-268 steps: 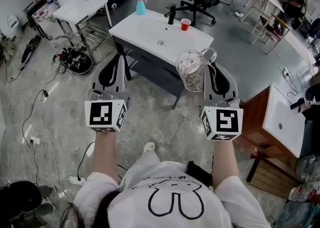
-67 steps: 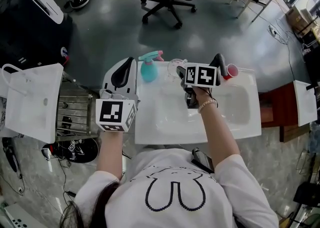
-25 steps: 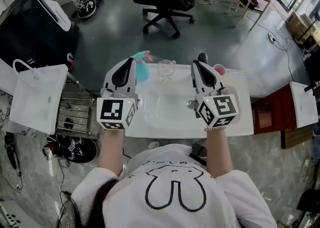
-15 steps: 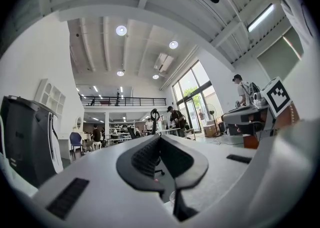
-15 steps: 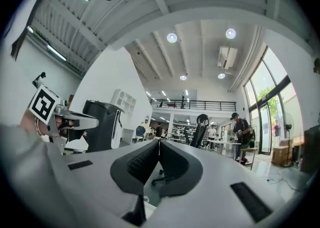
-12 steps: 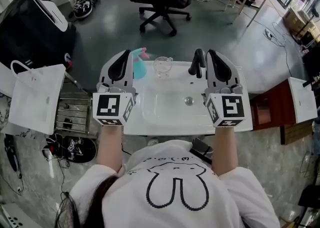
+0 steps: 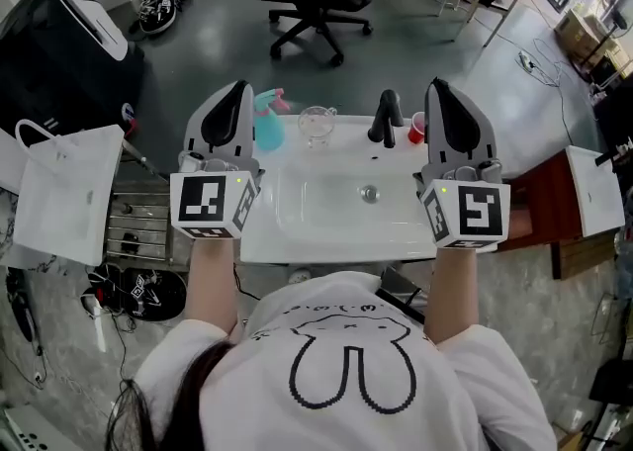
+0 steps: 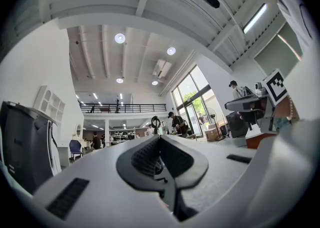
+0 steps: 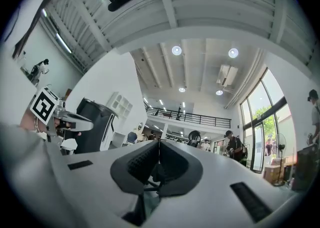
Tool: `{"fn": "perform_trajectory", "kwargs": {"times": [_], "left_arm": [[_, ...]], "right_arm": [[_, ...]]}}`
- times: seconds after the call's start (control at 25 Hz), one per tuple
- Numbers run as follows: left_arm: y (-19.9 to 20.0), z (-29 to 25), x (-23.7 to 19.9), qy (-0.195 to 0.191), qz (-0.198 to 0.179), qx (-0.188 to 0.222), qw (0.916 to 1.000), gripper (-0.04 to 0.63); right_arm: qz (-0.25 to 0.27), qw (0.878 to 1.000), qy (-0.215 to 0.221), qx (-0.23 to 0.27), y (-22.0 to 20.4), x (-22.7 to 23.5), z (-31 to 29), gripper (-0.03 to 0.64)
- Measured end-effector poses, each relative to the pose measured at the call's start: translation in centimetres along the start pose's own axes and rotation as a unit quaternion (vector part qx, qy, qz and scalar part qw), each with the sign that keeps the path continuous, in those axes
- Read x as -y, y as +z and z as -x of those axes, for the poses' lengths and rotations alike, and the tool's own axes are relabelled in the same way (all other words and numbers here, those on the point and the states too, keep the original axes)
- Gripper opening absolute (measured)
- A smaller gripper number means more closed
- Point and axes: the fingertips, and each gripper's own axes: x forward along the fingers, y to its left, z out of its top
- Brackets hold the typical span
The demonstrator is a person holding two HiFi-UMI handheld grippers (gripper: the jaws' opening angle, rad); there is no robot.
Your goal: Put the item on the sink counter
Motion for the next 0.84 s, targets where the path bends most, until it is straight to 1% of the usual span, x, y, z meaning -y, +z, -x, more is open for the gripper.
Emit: {"fn": "perform_trajectory", "kwargs": {"times": [0.12,0.32,0.44,0.64,0.84], "left_arm": [[0.1,-0.2,0.1,-0.002,-0.001,0.002,1.0000,0.011],[0.3,-0.3,0.3,-0.004,-0.004,0.007,1.0000,0.010],[0.5,-0.3,0.2,-0.005,-0.006,0.008,0.9999,0.011],[0.8,-0.2,-0.2,-0.004,-0.010,0.011,0.9999,0.011],[1.1,-0.1,-0.8,-0.002,-0.013,0.015,0.9998,0.011]], "right_arm": [[0.007,1.000,-0.001,0.000,0.0,0.0,0.1,0.029],[0.010,1.000,-0.014,-0.003,0.1,0.5,0.4,0.029],[0.018,1.000,-0.012,0.000,0.4,0.3,0.4,0.029],[0.049,0.999,-0.005,0.002,1.0,-0.5,0.3,0.029],[0.055,0.998,-0.007,0.002,1.2,-0.7,0.2,0.029]]}}
